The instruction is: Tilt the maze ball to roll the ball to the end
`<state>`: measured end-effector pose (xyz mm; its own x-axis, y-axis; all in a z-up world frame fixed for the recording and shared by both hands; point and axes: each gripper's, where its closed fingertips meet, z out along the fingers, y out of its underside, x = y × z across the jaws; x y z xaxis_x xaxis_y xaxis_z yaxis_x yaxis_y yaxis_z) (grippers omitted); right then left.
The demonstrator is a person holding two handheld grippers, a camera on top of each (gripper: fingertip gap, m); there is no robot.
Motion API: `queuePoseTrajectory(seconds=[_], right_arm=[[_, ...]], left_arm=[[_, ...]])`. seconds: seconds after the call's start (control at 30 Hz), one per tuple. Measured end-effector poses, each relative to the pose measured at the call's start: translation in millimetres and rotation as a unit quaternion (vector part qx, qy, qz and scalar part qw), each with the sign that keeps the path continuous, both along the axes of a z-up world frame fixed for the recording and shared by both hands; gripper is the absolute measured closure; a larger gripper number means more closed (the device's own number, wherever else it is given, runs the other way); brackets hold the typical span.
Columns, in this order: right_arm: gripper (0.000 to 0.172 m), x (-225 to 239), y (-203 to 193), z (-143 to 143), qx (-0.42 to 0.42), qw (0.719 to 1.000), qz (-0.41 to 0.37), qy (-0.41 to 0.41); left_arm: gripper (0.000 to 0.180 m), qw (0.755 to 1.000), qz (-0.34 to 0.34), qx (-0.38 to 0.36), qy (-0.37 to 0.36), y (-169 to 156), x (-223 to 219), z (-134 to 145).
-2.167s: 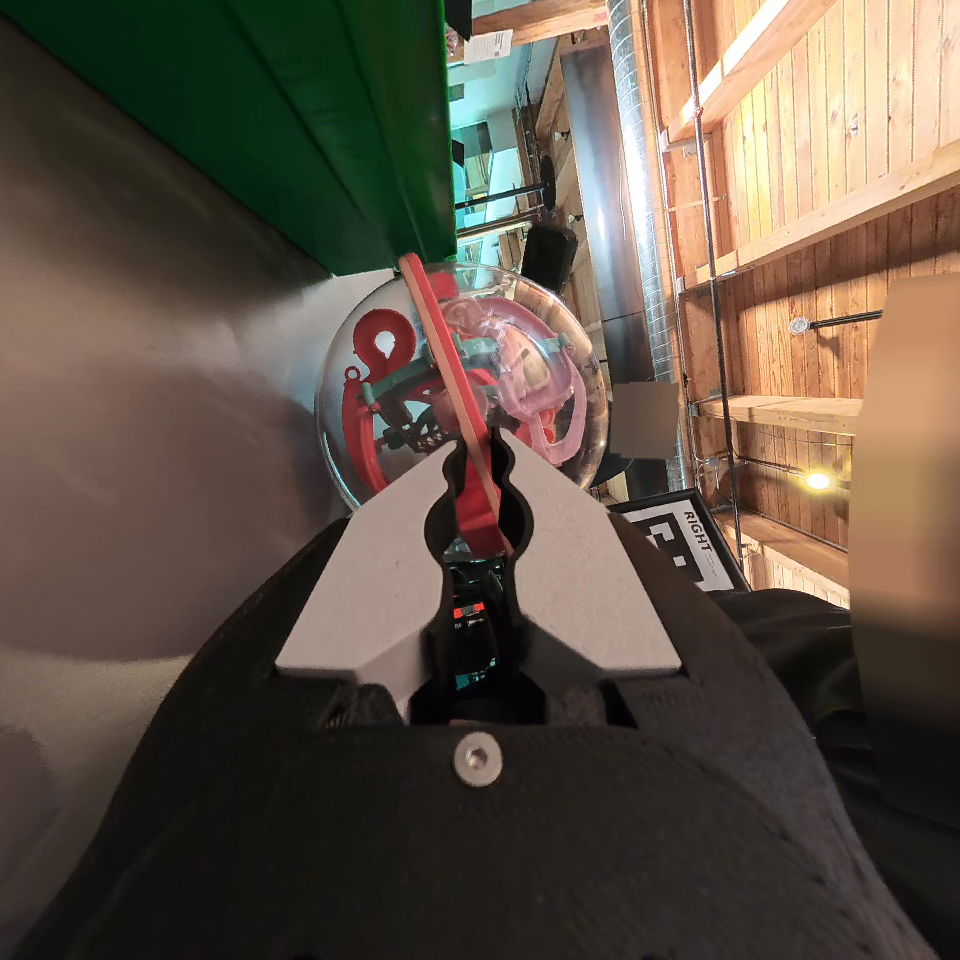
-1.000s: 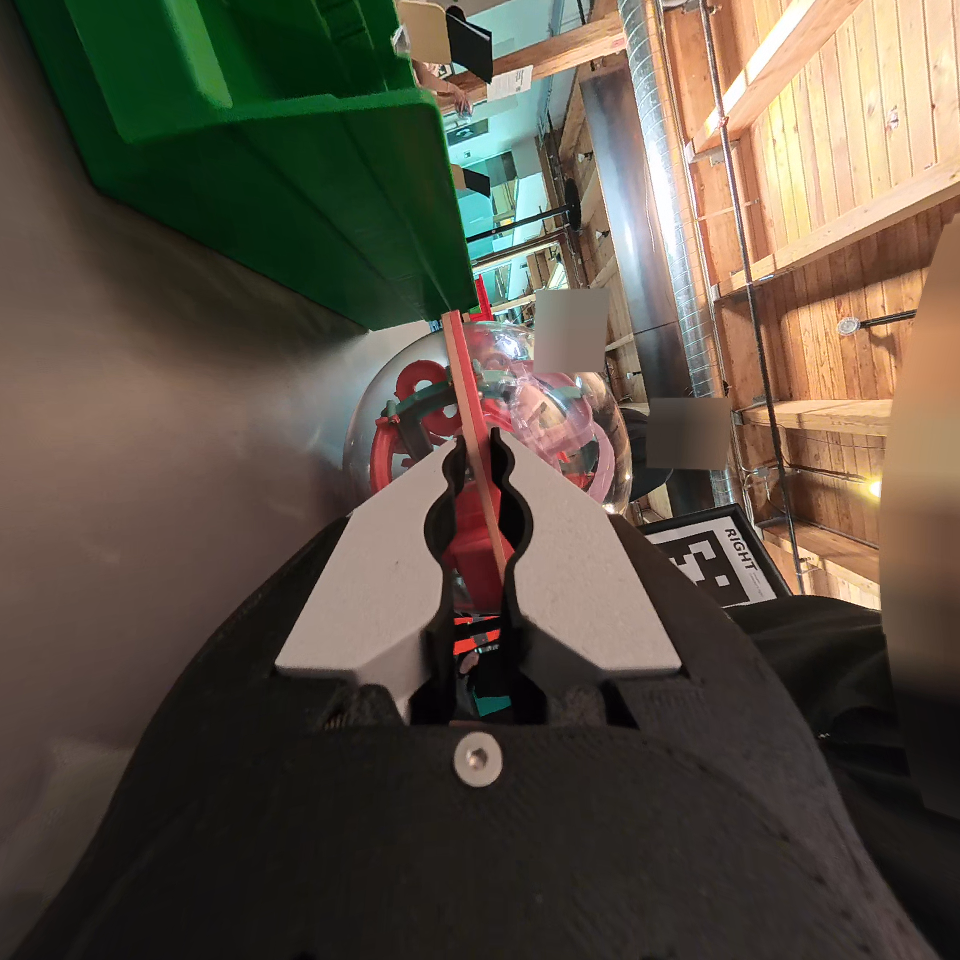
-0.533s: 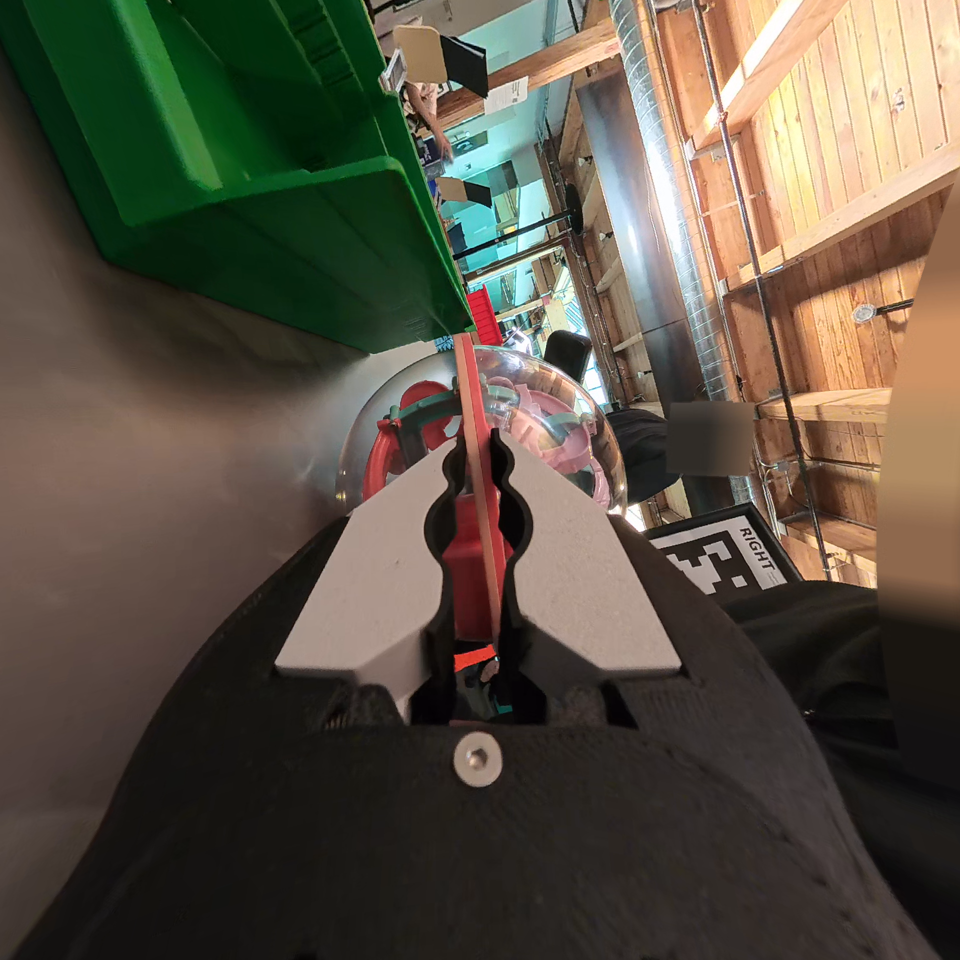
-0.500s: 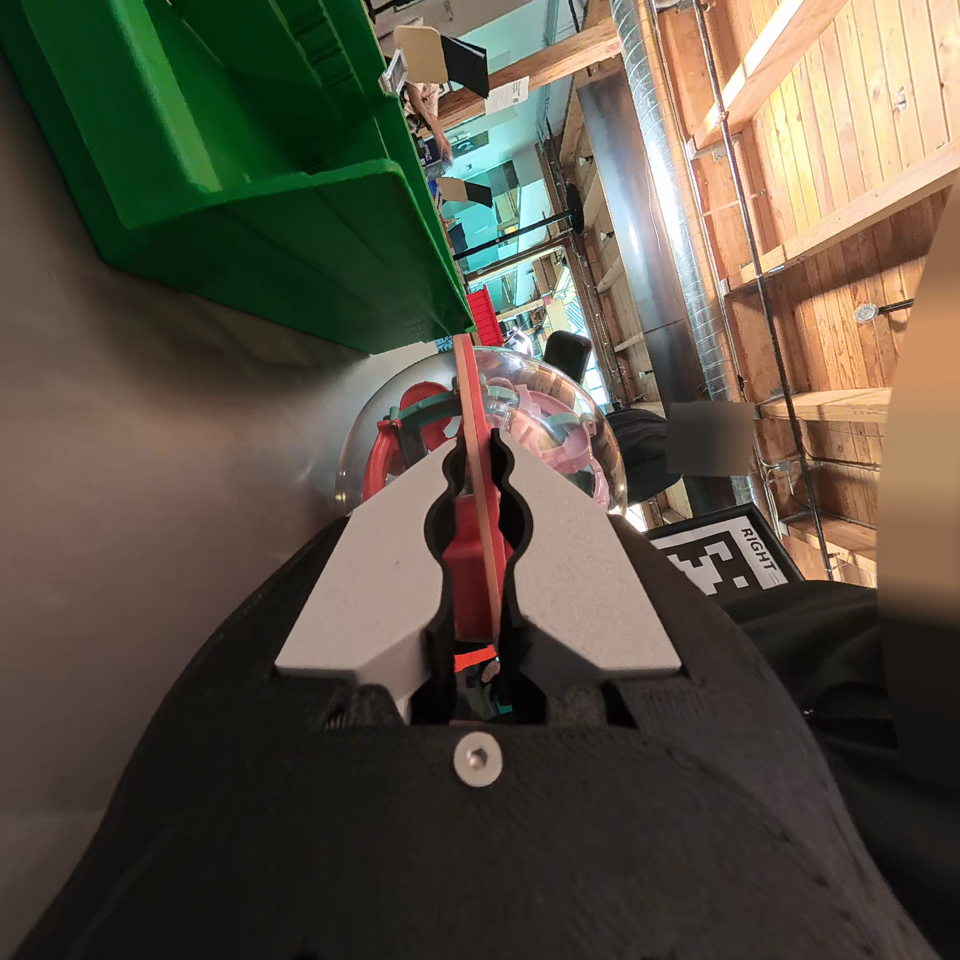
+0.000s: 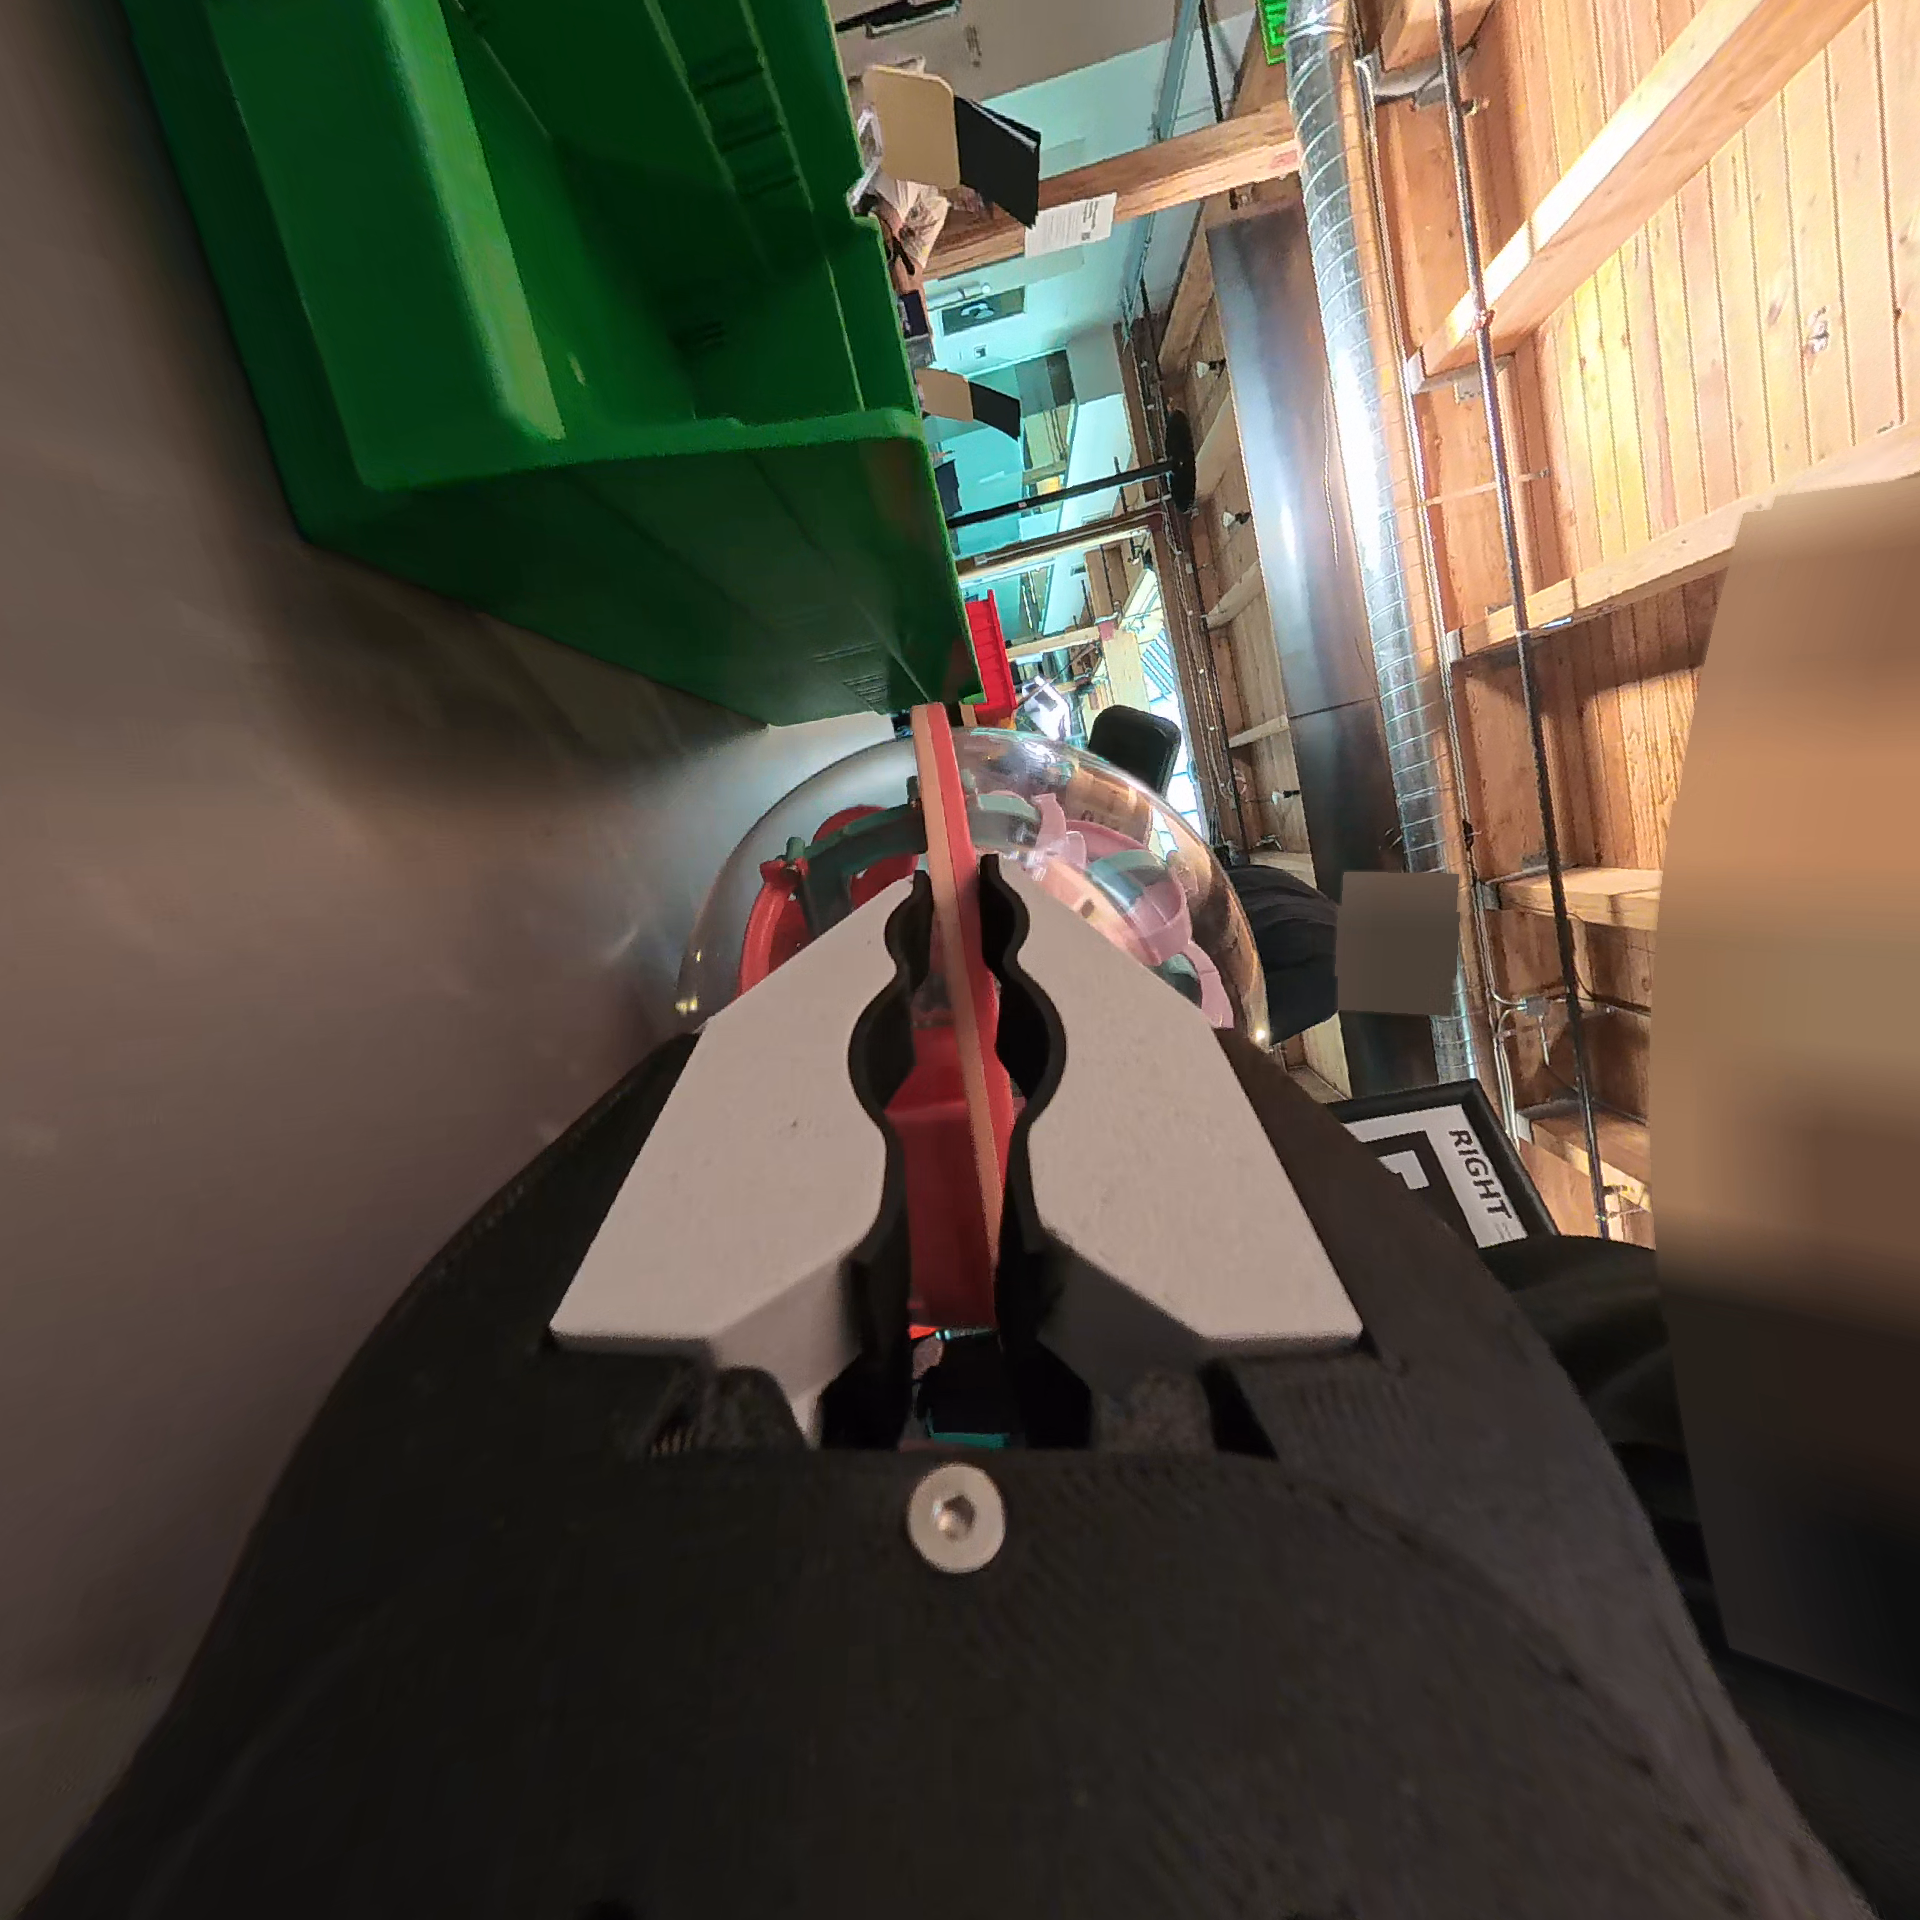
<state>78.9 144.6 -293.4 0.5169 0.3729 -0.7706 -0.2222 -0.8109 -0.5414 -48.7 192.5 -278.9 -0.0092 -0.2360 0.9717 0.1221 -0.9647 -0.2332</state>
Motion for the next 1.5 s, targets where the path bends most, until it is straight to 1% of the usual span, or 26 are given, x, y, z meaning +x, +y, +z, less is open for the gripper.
queuePoseTrajectory(seconds=[0.17,0.3,0.53,1.03,1.23,1.33,1.5], right_arm=[[0.172,0.8,-5.6,-2.8,-0.012,1.0,-0.001,0.006],[0.172,-3.7,-14.5,-7.7,-0.027,1.0,0.0,0.013],[0.172,-8.7,-19.6,-12.8,-0.03,0.999,0.0,0.01],[0.172,-5.9,-21.3,-2.8,-0.034,0.999,0.009,0.024],[0.172,-7.3,-16.9,1.7,-0.038,0.999,0.003,0.032],[0.172,-8.1,-14.8,3.2,-0.041,0.998,0.002,0.043],[0.172,-6.9,-10.1,2.2,-0.031,0.999,-0.004,0.031]], left_arm=[[0.174,1.0,-0.02,0.006,0.007,2.5,5.0,2.4],[0.173,0.999,-0.027,0.006,0.019,11.3,10.4,1.6],[0.174,0.998,-0.048,0.028,0.039,19.5,16.3,4.9],[0.174,0.999,-0.022,-0.024,0.014,12.9,12.1,-8.7],[0.174,0.999,-0.014,-0.052,0.01,15.7,9.0,-16.2],[0.174,0.998,-0.013,-0.054,0.014,17.4,7.7,-18.6],[0.174,0.999,-0.01,-0.048,0.018,20.4,8.3,-18.6]])
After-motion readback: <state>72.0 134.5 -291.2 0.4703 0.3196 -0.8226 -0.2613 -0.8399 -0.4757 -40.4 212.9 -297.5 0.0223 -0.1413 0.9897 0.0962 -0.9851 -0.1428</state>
